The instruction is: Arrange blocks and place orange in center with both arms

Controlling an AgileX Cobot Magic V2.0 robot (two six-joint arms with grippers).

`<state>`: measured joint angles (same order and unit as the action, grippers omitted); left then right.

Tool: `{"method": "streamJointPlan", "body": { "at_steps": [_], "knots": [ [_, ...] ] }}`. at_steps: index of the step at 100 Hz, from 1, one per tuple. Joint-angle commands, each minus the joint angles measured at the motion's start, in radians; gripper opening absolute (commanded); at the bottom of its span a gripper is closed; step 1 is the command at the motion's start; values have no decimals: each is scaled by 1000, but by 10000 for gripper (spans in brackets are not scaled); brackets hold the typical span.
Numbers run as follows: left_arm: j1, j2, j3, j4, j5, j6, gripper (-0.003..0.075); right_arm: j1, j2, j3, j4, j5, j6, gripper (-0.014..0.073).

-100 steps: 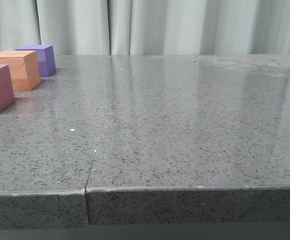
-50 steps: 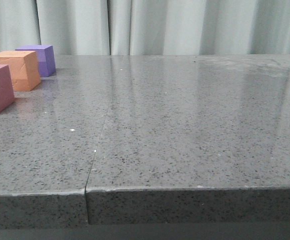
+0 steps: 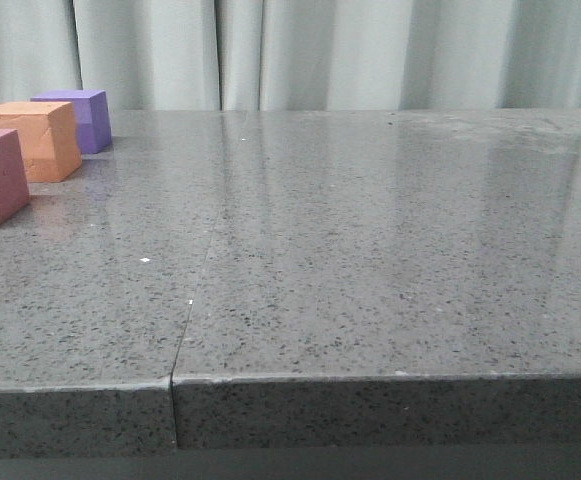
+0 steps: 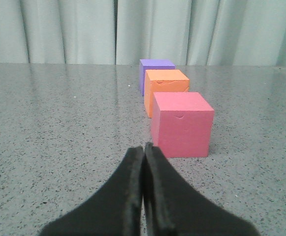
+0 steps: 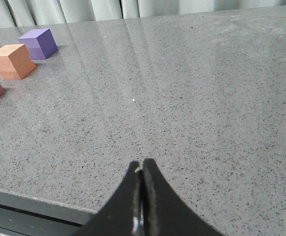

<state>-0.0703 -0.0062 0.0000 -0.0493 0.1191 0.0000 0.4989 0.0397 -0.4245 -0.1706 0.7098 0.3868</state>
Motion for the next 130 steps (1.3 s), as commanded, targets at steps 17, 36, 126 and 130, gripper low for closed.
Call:
{"method": "streamJointPlan", "body": {
  "at_steps": [17, 36, 126, 130],
  "knots": [
    [3, -28, 41, -1, -73, -7, -20, -5, 14, -23, -18, -77, -5, -67],
    [3, -28, 41, -1, -73, -7, -20, -5, 14, -23, -18, -77, -5, -67],
    [3, -28, 41, -1, -73, -7, -20, -314, 6, 124, 81, -410, -130, -67],
    [3, -28, 41, -1, -73, -7, -20, -344, 0, 159, 99, -470, -137, -67]
  ]
}}
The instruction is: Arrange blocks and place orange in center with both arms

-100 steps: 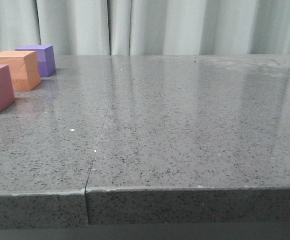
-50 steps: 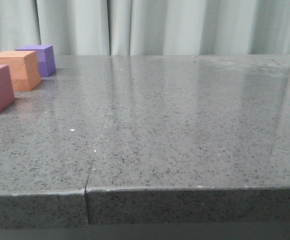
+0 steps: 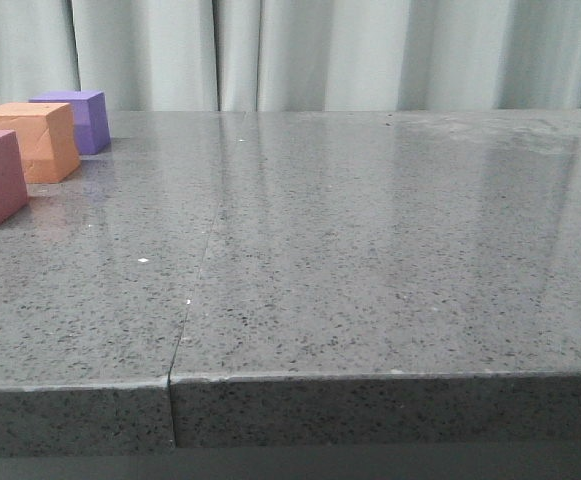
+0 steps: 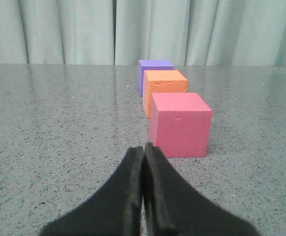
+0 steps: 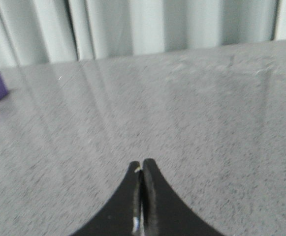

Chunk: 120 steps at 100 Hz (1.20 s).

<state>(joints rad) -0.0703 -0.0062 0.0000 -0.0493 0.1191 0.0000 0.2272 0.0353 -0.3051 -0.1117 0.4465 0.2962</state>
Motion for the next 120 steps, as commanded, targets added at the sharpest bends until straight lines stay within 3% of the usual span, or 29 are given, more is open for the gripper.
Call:
{"method": "streamJointPlan", "body": {
  "at_steps": [1, 14, 24, 45, 68, 90, 120],
  "knots": [
    [3, -28, 41, -1, -73, -7, -20, -84, 4, 45, 41, -217, -46, -67],
    [3, -28, 41, -1, -73, -7, -20, -182, -26, 150, 62, -367, -46, -67],
    [3, -28, 41, -1, -73, -7, -20, -235, -53, 204, 67, -398, -46, -67],
    [3, -28, 41, -1, -73, -7, -20, -246, -69, 320, 73, -536, -46, -67],
    [3, -28, 41, -1, -73, -7, -20, -246, -69, 317, 62, -530, -63, -67],
    [3, -28, 41, -1, -73, -7, -20, -246, -69, 317, 82, -530, -169, -67],
    [3, -28, 41, -1, -73, -7, -20, -246, -69, 317, 84, -519, -169, -67]
  ]
}}
